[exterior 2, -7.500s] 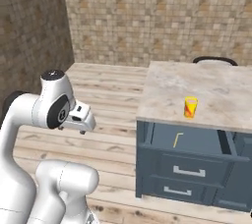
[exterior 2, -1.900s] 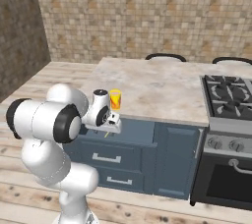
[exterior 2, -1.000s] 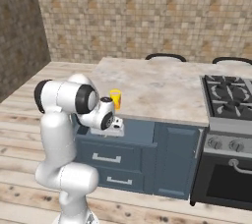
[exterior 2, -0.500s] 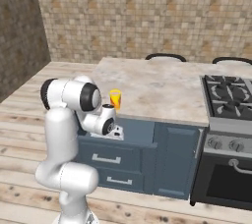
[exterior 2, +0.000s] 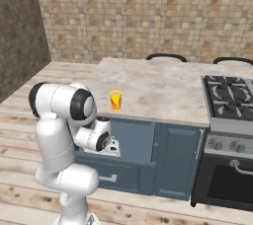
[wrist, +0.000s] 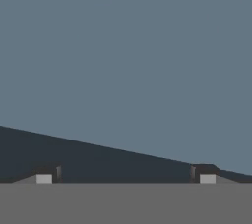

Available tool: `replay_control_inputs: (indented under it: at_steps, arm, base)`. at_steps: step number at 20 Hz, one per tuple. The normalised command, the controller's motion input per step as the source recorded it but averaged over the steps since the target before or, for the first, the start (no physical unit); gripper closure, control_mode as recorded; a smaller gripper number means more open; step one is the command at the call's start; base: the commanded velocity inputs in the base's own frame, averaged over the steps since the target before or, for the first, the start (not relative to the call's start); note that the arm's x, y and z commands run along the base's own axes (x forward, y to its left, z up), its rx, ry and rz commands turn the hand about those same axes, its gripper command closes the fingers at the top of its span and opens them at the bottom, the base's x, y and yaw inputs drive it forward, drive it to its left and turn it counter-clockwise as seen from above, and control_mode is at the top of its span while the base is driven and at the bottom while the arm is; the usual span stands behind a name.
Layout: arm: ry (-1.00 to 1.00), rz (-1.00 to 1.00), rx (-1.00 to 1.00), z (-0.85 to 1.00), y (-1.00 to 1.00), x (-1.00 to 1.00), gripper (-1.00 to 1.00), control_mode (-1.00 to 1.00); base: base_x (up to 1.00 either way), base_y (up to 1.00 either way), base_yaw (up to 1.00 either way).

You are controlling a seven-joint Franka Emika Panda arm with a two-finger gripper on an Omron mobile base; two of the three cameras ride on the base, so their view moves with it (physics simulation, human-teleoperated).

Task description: Pick up the straw from the right drawer and put it inside the smoothie cup.

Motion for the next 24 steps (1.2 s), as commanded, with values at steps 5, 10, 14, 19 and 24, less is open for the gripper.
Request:
replay_control_inputs:
  at_steps: [5,10,14,19,24]
  arm:
    - [-0.16,0.09,0.00,0.42,0.00,-0.97,-1.00,-1.00]
    - [-0.23,0.01,0.02,0.81,0.00,-0.17,-1.00,-1.00]
    - [-0.21,0.00,0.07,0.73,0.00,0.21,-1.00,-1.00]
    - [-0.07,0.00,0.04,0.24,0.00,0.31,-1.00,-1.00]
    - [0.00,0.00,0.00,-0.02,0.00,0.40,-1.00,-1.00]
  base:
    - [0.00,0.00,0.00]
    - [0.00,0.00,0.00]
    - [0.00,0.00,0.00]
    - [0.00,0.00,0.00]
    - [0.00,0.00,0.00]
